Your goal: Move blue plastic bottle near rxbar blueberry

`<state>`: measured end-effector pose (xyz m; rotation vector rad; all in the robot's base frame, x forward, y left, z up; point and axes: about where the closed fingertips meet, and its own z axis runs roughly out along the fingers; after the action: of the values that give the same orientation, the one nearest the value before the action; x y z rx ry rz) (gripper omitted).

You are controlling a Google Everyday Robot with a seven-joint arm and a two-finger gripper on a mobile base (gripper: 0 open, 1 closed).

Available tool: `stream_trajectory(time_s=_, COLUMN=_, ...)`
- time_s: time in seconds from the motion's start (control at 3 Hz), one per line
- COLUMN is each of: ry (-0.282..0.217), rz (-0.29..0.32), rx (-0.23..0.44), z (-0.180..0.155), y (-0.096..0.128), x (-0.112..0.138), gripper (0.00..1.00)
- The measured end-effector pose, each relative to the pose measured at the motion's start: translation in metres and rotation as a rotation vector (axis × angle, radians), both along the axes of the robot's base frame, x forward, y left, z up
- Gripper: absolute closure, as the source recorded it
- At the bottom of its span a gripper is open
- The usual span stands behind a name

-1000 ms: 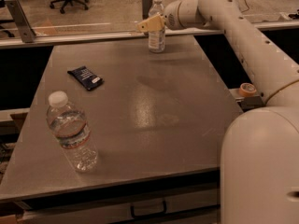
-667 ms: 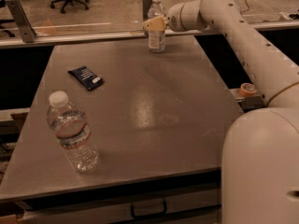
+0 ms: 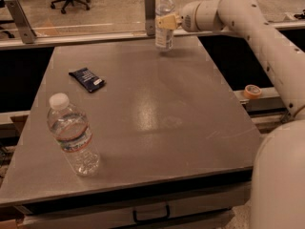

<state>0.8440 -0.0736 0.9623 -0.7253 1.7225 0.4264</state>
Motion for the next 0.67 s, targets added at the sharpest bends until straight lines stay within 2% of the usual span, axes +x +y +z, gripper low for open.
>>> stream_trajectory(time_s=0.33, ry=-0.018, rz=0.09, rx=0.011, z=0.0332, y=0.0018, x=-0.0521, gripper=1.0)
stream_trajectory(time_s=0.67, ry=-0.016, rz=0.101, rx=0.011, z=0.0334, y=0.0045, x=-0.0547, gripper=1.0)
